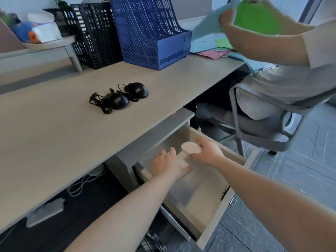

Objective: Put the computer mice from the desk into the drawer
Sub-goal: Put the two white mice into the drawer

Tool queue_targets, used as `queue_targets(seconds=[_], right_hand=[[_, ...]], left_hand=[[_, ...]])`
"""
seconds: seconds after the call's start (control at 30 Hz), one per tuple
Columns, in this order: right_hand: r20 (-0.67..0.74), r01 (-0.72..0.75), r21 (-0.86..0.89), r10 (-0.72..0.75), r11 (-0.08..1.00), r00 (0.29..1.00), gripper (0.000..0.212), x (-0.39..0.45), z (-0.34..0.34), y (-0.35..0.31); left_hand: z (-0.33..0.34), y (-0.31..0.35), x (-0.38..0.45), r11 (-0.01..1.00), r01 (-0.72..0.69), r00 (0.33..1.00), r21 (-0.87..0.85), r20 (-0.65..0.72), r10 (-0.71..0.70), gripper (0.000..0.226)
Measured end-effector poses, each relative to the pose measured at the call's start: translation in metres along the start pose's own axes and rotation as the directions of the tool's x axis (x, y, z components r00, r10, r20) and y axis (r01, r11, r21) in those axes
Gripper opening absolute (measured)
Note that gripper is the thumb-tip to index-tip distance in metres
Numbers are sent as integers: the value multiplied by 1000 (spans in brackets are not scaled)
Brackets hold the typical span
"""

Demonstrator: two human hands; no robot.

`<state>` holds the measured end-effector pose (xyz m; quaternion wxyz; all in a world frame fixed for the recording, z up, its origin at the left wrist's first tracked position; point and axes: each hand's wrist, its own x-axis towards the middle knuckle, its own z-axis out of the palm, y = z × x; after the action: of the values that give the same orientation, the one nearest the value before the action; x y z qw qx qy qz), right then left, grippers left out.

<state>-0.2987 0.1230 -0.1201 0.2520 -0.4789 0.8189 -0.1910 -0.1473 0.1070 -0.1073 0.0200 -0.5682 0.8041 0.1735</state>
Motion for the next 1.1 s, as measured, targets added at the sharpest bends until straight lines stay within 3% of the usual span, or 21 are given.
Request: queue_targets(seconds=[0.2,0.37,0.87,0.97,1.1], right_hand=[[93,-25,-40,29,999,995,72,26,39,13],[119,-20,-63,28,998,992,70,43,63,21],[169,10,-110,9,994,986,74,53,76,22],[104,8,-162,9,987,995,63,45,67,16],[-58,-17,-179,7,984,998,42,35,48,5]], left_hand=[[35,-13,27,997,53,995,57,86,-58,84],[55,-24,54,992,95,989,86,105,-104,91],[70,-29,72,998,46,993,32,108,-49,101],[60,-29,66,1000,18,998,25,66,-20,89],[38,-28,53,989,-125,992,75,5,125,43]])
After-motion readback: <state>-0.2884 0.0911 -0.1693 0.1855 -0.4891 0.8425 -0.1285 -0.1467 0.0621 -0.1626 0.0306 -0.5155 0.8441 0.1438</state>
